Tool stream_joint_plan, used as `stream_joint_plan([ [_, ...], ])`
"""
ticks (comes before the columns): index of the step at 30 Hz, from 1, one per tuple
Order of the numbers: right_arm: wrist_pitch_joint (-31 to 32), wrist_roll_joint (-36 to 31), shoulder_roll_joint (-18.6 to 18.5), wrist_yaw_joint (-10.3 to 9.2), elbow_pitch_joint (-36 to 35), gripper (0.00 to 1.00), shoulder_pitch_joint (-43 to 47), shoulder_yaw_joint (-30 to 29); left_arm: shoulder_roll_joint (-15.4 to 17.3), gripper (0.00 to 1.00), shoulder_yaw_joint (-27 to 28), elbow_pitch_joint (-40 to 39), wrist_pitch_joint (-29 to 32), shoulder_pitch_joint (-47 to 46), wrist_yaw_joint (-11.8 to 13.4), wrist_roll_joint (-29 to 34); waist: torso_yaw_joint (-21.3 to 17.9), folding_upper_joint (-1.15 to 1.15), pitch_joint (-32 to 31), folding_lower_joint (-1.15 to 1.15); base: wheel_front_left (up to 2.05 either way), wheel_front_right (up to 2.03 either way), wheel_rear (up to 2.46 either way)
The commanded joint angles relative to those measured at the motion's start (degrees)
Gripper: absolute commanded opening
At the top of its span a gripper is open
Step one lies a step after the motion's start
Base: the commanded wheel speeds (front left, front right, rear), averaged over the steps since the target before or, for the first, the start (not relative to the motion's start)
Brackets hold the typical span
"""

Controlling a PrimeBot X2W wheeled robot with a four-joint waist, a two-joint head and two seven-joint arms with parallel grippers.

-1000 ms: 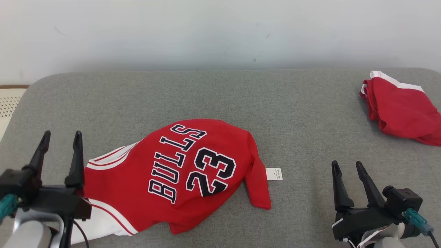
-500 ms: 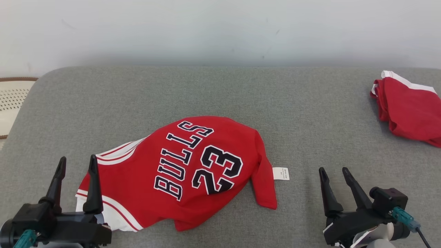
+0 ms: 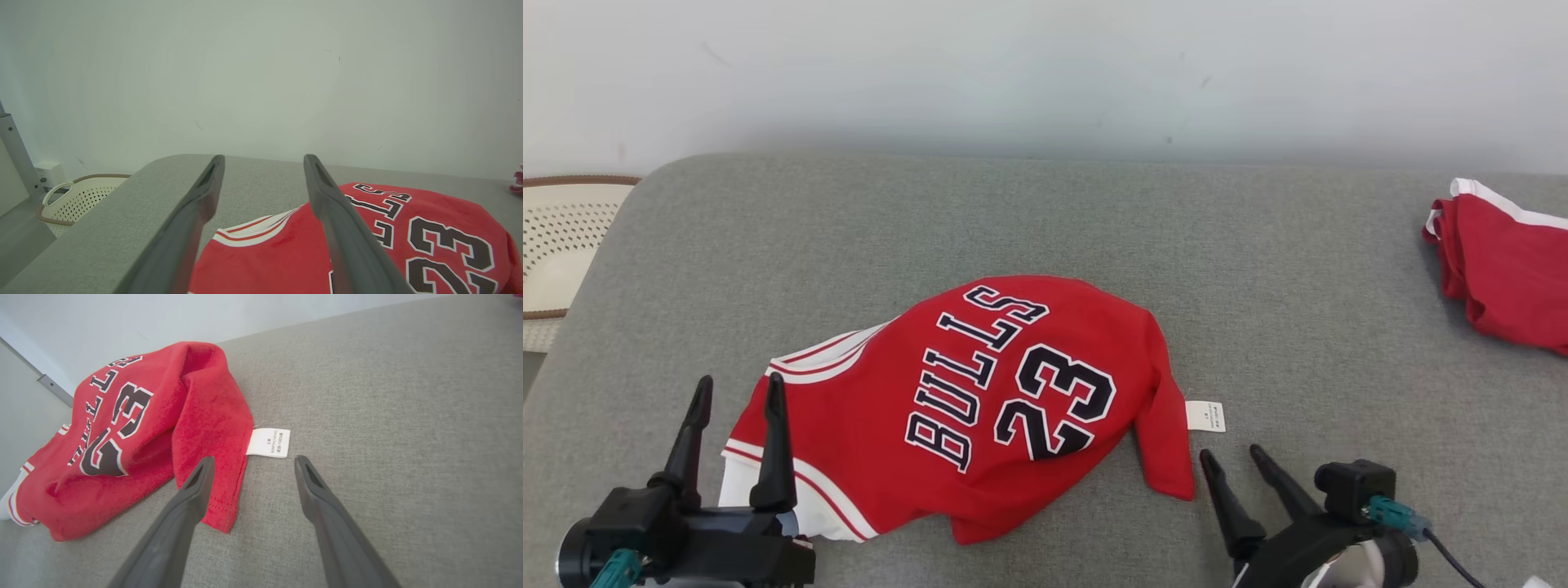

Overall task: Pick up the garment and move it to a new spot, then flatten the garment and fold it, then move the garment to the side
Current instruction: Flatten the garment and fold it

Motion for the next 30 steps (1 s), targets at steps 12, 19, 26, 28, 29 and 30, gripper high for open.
stream_joint_plan([
  [12,-0.5,5.2,-0.5,-0.04,11.1,0.96,-3.9,7.7,-3.1,1.00,2.7,1.6,-0.2,0.6,-3.8,2.4,3.2,0.00,-0.3,0.00,0.00,0.00,0.00],
  [19,-3.0,6.0,-0.3,-0.04,17.7,0.00,-6.7,9.9,-4.4,1.00,4.4,2.0,-0.2,1.1,-5.1,3.4,4.0,0.00,-0.7,0.00,0.00,0.00,0.00],
  [26,-6.4,6.7,-3.4,-0.04,19.5,0.00,-11.6,9.2,-5.5,1.00,6.2,2.3,-0.2,2.0,-6.0,4.4,3.4,0.00,-1.3,0.00,0.00,0.00,0.00],
  [28,-6.7,6.5,-5.2,-0.04,18.9,0.00,-13.7,8.8,-5.7,1.00,6.7,2.3,-0.2,2.4,-6.3,4.6,2.9,0.00,-1.6,0.00,0.00,0.00,0.00],
  [29,-6.7,6.4,-6.2,-0.04,18.5,0.00,-14.7,8.6,-5.9,1.00,6.8,2.3,-0.2,2.5,-6.2,4.7,2.8,0.00,-1.7,0.00,0.00,0.00,0.00],
  [30,-6.6,6.3,-7.3,-0.04,17.9,0.00,-15.9,8.5,-6.0,1.00,7.0,2.3,-0.2,2.4,-6.3,4.9,2.5,0.00,-1.7,0.00,0.00,0.00,0.00],
])
